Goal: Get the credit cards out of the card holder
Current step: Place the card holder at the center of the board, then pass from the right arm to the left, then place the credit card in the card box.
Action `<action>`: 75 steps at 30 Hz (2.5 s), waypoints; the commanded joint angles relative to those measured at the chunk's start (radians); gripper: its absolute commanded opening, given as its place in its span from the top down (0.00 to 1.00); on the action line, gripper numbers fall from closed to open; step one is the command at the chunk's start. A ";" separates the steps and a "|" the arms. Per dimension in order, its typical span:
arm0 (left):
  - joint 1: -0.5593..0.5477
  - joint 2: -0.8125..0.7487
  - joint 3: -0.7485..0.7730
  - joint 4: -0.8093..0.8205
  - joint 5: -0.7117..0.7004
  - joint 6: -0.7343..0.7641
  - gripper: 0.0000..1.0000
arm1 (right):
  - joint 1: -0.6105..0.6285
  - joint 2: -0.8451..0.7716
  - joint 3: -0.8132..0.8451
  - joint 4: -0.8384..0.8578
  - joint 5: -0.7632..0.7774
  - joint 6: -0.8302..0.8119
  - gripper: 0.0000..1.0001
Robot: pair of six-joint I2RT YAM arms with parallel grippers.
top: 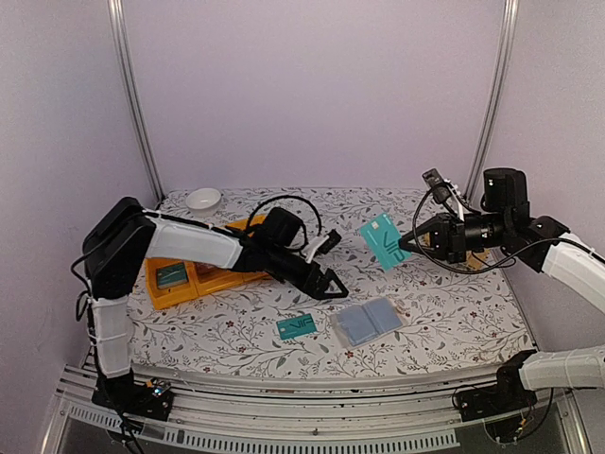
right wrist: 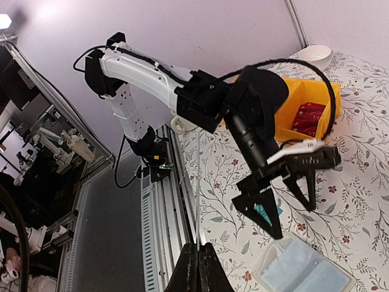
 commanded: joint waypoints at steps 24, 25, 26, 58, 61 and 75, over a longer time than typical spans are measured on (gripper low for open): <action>-0.026 -0.568 -0.111 -0.227 0.321 0.240 0.71 | 0.443 0.398 0.477 -0.456 0.265 -0.367 0.98; -0.027 -0.561 -0.106 -0.237 0.340 0.248 0.72 | 0.444 0.399 0.480 -0.455 0.272 -0.369 0.98; -0.029 -0.555 -0.101 -0.252 0.347 0.259 0.76 | 0.445 0.399 0.480 -0.454 0.277 -0.369 0.98; 1.140 -0.925 -0.315 -0.865 -0.176 0.073 1.00 | 0.150 0.252 0.106 0.030 0.360 -0.185 0.31; 1.165 -0.876 -0.343 -0.829 -0.145 0.061 1.00 | 0.133 0.230 0.095 0.032 0.349 -0.198 0.31; 1.121 -0.721 -0.391 -0.614 -0.073 -0.040 1.00 | 0.131 0.169 0.062 0.059 0.315 -0.202 0.30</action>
